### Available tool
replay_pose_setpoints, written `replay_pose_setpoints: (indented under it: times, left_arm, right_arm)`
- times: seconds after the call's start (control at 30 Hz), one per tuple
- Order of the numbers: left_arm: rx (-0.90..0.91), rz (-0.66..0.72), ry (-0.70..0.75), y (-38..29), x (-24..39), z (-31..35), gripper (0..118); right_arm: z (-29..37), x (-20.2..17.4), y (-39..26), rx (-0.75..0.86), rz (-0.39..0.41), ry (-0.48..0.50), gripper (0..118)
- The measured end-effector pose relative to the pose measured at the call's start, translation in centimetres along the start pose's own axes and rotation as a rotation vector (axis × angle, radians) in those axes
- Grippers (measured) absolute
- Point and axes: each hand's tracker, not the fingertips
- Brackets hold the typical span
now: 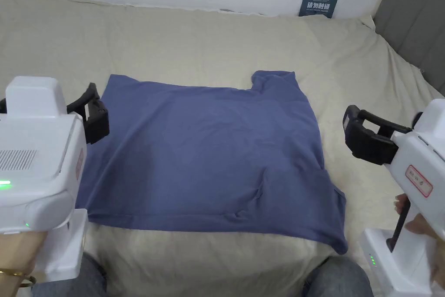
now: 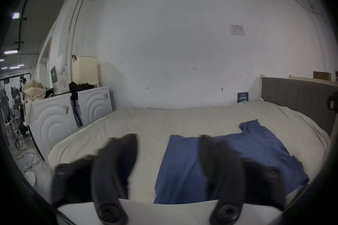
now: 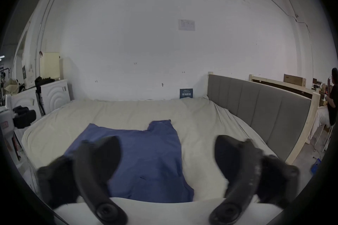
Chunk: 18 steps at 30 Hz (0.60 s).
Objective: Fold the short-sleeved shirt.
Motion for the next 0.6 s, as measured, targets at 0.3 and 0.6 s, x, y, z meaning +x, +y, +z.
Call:
replay_pose_setpoints:
  times: [0.3, 0.6]
  left_arm:
    - [-0.075, 0.022, -0.04, -0.7, 0.2, -0.4, 0]
    - [-0.406, 0.054, -0.121, -1.8, -1.8, -2.7, 46]
  right_arm:
    - [-0.3, -0.9, -0.7, -0.017, -0.046, 0.023, 1]
    - [-0.6, -0.7, -1.2, -0.048, -0.066, 0.017, 1]
